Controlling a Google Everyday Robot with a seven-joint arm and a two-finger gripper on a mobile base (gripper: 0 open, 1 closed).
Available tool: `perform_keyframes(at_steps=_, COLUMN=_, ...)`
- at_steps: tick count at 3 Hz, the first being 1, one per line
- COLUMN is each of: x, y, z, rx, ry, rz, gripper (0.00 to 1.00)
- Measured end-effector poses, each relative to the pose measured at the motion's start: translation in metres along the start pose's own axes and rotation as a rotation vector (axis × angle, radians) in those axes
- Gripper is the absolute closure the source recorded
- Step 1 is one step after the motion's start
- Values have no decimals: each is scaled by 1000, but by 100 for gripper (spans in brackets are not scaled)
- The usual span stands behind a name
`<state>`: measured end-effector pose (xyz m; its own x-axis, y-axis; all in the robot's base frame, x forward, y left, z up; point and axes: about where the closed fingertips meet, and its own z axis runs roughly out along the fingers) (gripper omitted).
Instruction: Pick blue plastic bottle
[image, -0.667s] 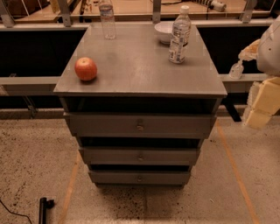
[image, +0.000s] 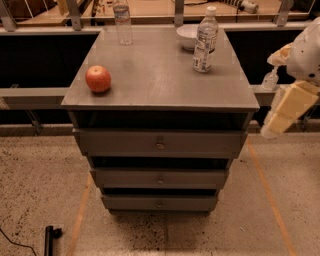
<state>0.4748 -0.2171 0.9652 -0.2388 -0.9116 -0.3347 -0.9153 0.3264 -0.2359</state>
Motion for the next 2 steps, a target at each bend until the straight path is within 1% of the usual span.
perform_keyframes(at_steps=1, x=-20, y=-67, z=30, rx=50, ry=-201, rz=51, gripper=0)
perform_keyframes(at_steps=2, x=-24, y=-80, z=39, rx=55, ry=-236, rz=63, gripper=0)
